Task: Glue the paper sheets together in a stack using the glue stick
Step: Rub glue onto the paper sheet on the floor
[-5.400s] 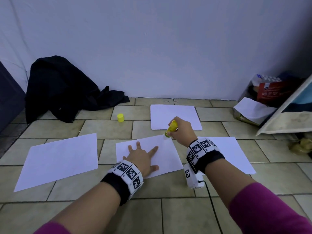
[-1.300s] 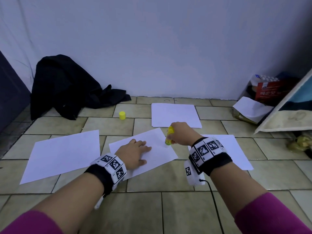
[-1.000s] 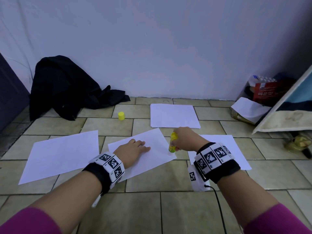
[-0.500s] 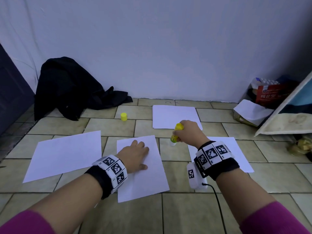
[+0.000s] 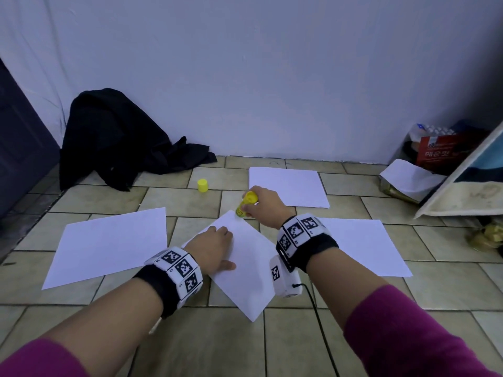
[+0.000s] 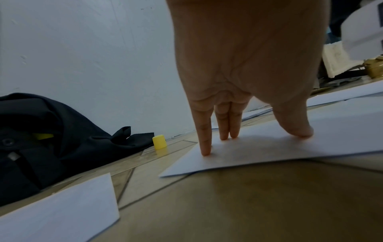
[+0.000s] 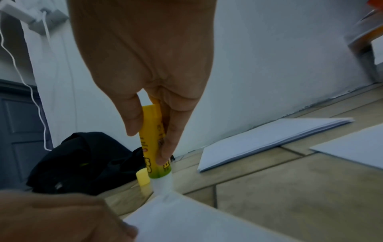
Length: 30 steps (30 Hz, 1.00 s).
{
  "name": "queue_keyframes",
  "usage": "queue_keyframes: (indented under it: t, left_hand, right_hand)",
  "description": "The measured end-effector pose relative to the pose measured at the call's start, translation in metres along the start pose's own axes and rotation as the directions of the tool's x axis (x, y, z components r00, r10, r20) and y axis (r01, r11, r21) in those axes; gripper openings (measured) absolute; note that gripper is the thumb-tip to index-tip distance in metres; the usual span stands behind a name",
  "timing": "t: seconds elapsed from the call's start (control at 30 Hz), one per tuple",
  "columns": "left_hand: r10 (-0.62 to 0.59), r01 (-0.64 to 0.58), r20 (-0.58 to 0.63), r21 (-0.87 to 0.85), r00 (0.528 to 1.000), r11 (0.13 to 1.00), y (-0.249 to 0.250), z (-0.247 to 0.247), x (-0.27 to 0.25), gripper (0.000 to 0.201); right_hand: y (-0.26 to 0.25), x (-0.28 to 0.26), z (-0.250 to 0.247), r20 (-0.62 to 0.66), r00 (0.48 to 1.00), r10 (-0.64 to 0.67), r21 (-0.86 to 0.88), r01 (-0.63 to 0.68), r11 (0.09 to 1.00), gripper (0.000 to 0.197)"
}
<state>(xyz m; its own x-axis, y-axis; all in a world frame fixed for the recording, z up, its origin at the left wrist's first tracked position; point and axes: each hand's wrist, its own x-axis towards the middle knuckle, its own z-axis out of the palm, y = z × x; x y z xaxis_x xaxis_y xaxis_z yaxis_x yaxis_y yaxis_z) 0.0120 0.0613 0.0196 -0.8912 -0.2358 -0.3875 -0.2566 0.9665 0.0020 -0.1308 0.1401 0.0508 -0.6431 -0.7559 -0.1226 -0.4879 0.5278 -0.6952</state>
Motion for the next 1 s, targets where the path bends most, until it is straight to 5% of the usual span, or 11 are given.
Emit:
queue_keyframes:
  t: [0.23, 0.53, 0.67, 1.0]
  left_hand:
    - [0.001, -0.001, -0.008, -0.001, 1.000, 1.000, 0.000, 0.001, 0.001, 0.058]
    - [0.013, -0.014, -0.031, -0.024, 0.999, 1.000, -0.006, 0.004, 0.004, 0.060]
    - [0.034, -0.034, -0.004, 0.007, 0.999, 0.999, -0.013, -0.001, 0.006, 0.041]
    - [0.069, -0.072, -0.041, -0.090, 0.997, 0.993, -0.032, 0.002, 0.012, 0.049]
  right_hand:
    - [-0.007, 0.012, 0.017, 0.083, 0.997, 0.002, -0.106, 0.007, 0.994, 0.034]
    - [0.009, -0.018, -0.021, 0.212, 0.977, 0.004, -0.391, 0.081, 0.917, 0.026]
    - [0.024, -0.039, -0.037, 0.273, 0.961, 0.043, -0.405, 0.074, 0.911, 0.024]
    - [0.043, -0.076, -0.075, 0.294, 0.950, 0.103, -0.415, 0.030, 0.909, 0.022]
